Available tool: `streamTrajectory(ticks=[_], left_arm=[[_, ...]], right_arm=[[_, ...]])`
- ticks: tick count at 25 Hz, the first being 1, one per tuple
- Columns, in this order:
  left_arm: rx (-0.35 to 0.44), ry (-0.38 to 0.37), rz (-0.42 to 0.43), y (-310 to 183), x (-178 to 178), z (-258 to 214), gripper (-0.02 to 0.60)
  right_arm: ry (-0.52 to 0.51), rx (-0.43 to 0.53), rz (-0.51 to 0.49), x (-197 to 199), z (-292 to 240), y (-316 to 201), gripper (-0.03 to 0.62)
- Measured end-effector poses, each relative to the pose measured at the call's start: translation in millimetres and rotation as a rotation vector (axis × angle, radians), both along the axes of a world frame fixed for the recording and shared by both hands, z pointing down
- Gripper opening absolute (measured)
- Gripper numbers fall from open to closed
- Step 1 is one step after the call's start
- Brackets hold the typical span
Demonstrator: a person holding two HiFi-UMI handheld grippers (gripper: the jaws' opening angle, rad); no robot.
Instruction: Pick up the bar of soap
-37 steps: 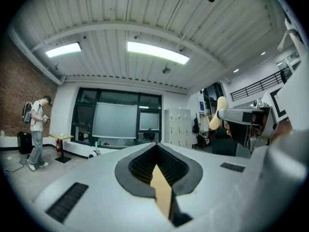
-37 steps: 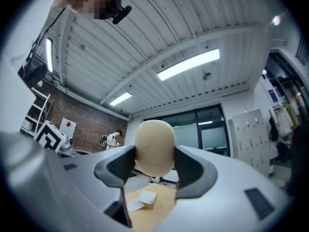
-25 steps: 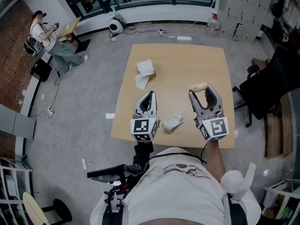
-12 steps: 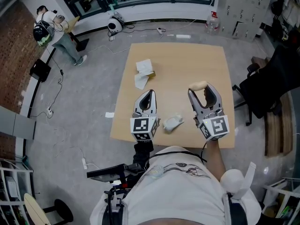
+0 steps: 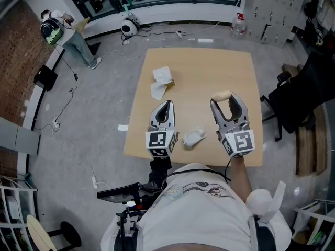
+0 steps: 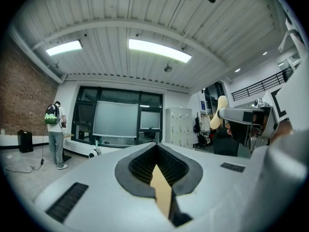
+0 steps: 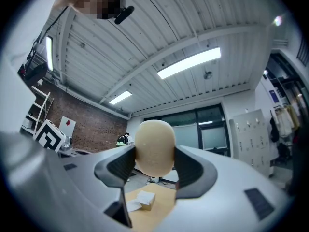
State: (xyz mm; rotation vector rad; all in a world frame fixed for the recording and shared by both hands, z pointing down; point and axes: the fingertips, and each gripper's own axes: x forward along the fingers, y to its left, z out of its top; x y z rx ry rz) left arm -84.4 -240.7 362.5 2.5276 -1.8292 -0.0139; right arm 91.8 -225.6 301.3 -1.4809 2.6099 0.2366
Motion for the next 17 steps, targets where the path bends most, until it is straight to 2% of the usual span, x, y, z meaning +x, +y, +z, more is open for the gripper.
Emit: streamTrajectory(ticks=[17], left_arm=[[0.012,-0.008,0.013,-1.9,7.8,-5.1,0.003]], right_arm=[[0.003,0.011,-0.013,2.4,-2.2,0.2,0.265]])
